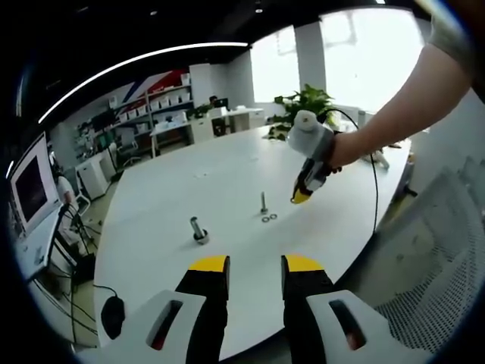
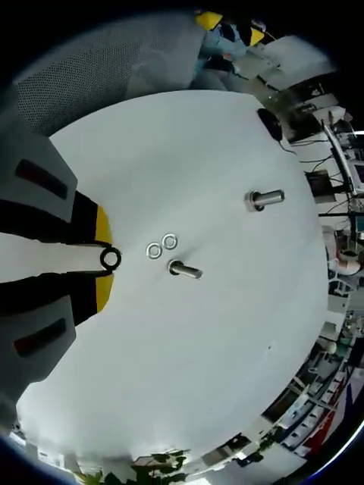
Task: Place the washer onto the threaded stud by aligning its center hole with the stud, sliding it down to the base, and recovering from edge contact or off-axis alignment until the washer reaches the visible bottom stop.
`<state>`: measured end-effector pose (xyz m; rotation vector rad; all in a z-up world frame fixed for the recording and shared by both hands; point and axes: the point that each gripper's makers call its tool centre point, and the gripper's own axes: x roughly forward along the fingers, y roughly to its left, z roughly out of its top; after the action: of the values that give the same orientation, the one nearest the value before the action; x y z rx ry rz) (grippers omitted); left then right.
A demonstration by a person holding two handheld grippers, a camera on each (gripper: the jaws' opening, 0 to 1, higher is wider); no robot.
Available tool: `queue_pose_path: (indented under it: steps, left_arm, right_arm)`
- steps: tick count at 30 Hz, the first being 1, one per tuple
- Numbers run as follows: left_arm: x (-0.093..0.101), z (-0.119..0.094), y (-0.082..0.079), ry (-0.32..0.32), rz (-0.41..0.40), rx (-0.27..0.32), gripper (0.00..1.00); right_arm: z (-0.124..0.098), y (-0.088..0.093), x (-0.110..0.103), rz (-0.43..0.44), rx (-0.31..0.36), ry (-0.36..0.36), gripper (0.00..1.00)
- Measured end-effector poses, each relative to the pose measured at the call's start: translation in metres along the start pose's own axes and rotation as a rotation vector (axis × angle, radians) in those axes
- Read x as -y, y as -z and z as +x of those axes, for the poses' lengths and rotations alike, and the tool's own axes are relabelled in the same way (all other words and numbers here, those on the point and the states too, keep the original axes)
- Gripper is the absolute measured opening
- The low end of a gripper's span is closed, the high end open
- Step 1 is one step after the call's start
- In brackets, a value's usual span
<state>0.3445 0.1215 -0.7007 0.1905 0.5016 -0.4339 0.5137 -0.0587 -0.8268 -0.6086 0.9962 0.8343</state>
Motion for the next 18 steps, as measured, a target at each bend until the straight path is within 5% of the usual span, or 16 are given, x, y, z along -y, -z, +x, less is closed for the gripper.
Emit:
queue_pose_path:
  steps: [18]
  left_arm:
    - [-0.002,-0.001,0.000,-0.006,-0.005,0.002,0.25]
  right_arm:
    - [-0.005,-0.035,0.005,-0.041,0.045,0.012,0.14]
